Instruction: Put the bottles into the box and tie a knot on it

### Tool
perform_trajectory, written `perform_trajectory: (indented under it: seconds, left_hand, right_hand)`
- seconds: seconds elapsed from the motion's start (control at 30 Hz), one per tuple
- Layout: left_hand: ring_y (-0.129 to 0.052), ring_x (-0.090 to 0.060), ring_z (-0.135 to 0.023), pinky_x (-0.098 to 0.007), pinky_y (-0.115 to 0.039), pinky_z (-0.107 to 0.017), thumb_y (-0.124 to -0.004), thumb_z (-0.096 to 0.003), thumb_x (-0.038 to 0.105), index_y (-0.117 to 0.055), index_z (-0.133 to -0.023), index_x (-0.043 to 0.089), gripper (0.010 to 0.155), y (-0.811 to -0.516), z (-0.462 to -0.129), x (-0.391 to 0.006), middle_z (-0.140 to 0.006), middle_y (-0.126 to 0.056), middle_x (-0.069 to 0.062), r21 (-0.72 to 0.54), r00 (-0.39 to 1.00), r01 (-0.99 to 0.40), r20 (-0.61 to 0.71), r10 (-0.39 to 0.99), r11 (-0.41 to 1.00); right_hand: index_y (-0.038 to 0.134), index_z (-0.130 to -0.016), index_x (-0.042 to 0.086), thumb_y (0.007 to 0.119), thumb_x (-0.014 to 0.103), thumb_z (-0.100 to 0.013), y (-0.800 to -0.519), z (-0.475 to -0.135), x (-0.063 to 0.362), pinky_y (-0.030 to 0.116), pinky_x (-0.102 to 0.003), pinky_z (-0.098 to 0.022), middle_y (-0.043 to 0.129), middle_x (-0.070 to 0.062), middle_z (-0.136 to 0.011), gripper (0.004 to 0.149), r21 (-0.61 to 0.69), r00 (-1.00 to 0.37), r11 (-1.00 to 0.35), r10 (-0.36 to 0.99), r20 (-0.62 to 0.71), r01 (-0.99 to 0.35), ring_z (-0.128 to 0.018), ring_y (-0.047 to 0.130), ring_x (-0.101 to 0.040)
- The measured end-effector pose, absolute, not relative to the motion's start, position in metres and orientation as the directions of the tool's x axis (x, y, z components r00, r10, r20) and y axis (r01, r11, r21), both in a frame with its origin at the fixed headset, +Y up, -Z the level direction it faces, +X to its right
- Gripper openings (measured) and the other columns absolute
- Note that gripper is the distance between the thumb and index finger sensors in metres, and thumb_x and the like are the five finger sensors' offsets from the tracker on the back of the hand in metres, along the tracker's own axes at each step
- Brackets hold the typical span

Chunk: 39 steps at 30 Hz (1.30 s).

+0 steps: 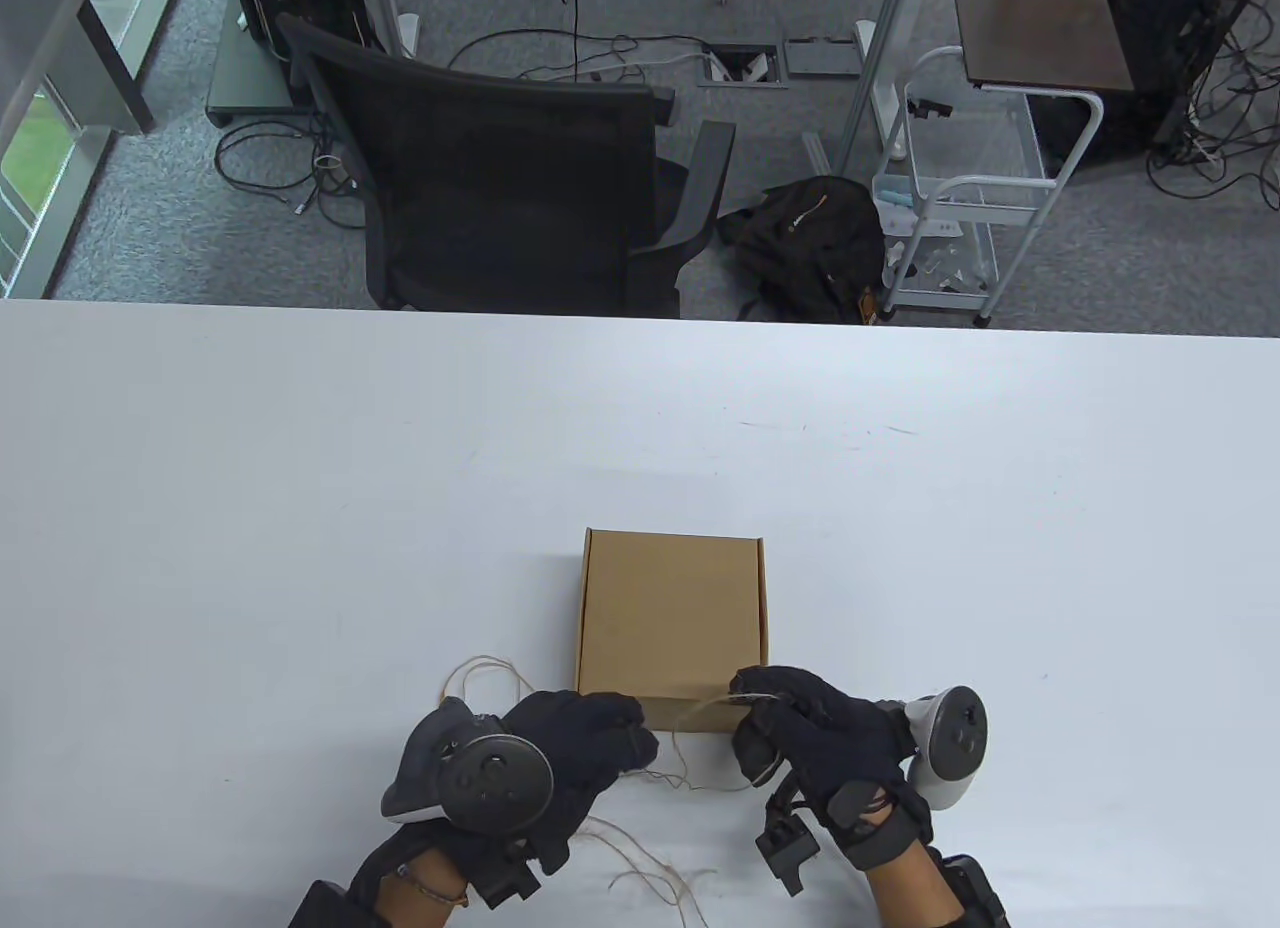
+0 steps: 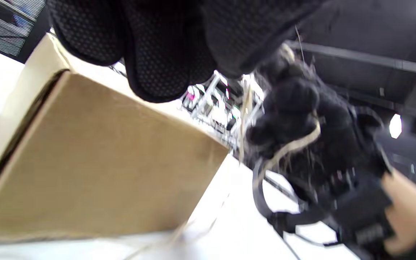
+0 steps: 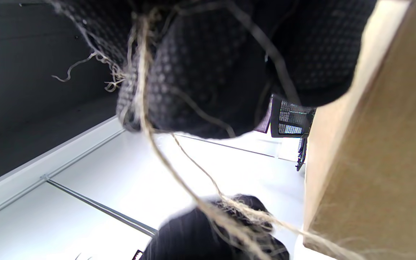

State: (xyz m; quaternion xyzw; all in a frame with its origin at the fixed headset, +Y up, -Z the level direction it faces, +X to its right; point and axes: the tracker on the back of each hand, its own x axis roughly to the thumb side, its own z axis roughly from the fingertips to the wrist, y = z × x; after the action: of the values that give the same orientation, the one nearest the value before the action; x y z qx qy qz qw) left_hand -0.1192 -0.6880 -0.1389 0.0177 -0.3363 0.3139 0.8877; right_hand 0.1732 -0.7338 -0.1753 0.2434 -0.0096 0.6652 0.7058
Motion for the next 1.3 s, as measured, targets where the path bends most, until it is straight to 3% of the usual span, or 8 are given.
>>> perform_trajectory:
  seconds: [0.17,0.27,0.33,0.43,0.6,0.9,1.07,1.3]
  left_hand:
    - [-0.09,-0.04,-0.084,-0.055,-0.08,-0.059,-0.088,-0.0446,0.056,-0.041,-0.119,0.011,0.099,-0.695,-0.145,-0.122,-0.117,-0.065,-0.024,-0.229,0.474,-0.704,0.554,0.685,0.672]
    - [-0.067,-0.05,-0.106,-0.066,-0.067,-0.069,-0.09,-0.0432,0.057,-0.028,-0.121,0.016,0.108,-0.702,-0.145,-0.109,-0.124,-0.061,-0.019,-0.346,0.39,-0.716,0.522,0.758,0.607]
    - [-0.059,-0.05,-0.112,-0.074,-0.055,-0.072,-0.093,-0.0442,0.049,-0.028,-0.12,0.016,0.105,-0.704,-0.145,-0.102,-0.118,-0.073,-0.014,-0.385,0.36,-0.715,0.513,0.779,0.584]
    - [-0.091,-0.036,-0.096,-0.075,-0.052,-0.071,-0.093,-0.0451,0.033,-0.047,-0.116,0.012,0.088,-0.703,-0.145,-0.101,-0.085,-0.102,-0.002,-0.344,0.345,-0.762,0.501,0.794,0.548]
    - [-0.095,-0.035,-0.088,-0.077,-0.052,-0.07,-0.091,-0.0463,0.034,-0.051,-0.116,0.012,0.083,-0.703,-0.157,-0.129,-0.081,-0.102,-0.002,-0.392,0.178,-0.853,0.401,0.899,0.344]
    - [-0.098,-0.036,-0.084,-0.079,-0.054,-0.068,-0.093,-0.0466,0.036,-0.054,-0.115,0.011,0.083,-0.711,-0.174,-0.164,-0.081,-0.103,-0.003,-0.415,-0.016,-0.905,0.253,0.967,0.093]
    - [-0.095,-0.037,-0.088,-0.08,-0.051,-0.069,-0.095,-0.0462,0.031,-0.049,-0.117,0.012,0.086,-0.711,-0.182,-0.176,-0.085,-0.1,-0.004,-0.312,0.127,-0.928,0.249,0.96,0.204]
    - [-0.093,-0.038,-0.09,-0.08,-0.052,-0.069,-0.092,-0.0474,0.026,-0.047,-0.117,0.014,0.084,-0.723,-0.191,-0.171,-0.09,-0.097,-0.003,-0.107,0.406,-0.895,0.205,0.89,0.433]
  right_hand:
    - [0.087,-0.084,0.012,0.08,0.033,-0.05,-0.731,-0.172,0.162,0.09,-0.043,-0.036,0.106,-0.001,-0.045,0.04,0.378,0.115,-0.029,0.929,0.351,-0.925,-0.026,0.103,-0.014]
    - [0.087,-0.084,0.012,0.08,0.033,-0.05,-0.729,-0.169,0.151,0.089,-0.044,-0.038,0.106,-0.002,-0.048,0.041,0.419,0.126,-0.039,0.925,0.359,-0.907,-0.029,0.104,-0.016]
    - [0.086,-0.085,0.013,0.08,0.033,-0.05,-0.728,-0.166,0.146,0.087,-0.047,-0.043,0.105,-0.005,-0.056,0.041,0.445,0.134,-0.046,0.922,0.364,-0.894,-0.038,0.105,-0.02]
    - [0.086,-0.086,0.014,0.079,0.033,-0.05,-0.727,-0.167,0.146,0.085,-0.049,-0.046,0.105,-0.005,-0.061,0.041,0.468,0.135,-0.057,0.921,0.365,-0.882,-0.046,0.105,-0.023]
    - [0.085,-0.087,0.014,0.079,0.03,-0.051,-0.734,-0.176,0.163,0.074,-0.07,-0.052,0.087,-0.021,-0.091,0.04,0.571,0.307,0.161,0.937,0.169,-0.805,-0.083,0.077,-0.051]
    - [0.079,-0.092,0.008,0.085,0.031,-0.049,-0.738,-0.189,0.187,0.096,-0.038,-0.028,0.104,-0.004,-0.056,0.048,0.578,0.354,0.27,0.935,0.035,-0.77,-0.035,0.106,-0.017]
    - [0.082,-0.09,0.008,0.089,0.025,-0.045,-0.734,-0.194,0.205,0.093,-0.042,-0.03,0.103,-0.008,-0.061,0.048,0.41,0.205,0.121,0.964,0.169,-0.904,-0.038,0.104,-0.023]
    - [0.081,-0.09,0.01,0.089,0.021,-0.042,-0.731,-0.19,0.213,0.09,-0.047,-0.038,0.1,-0.008,-0.069,0.049,-0.145,-0.367,-0.337,0.861,0.353,-0.93,-0.048,0.102,-0.028]
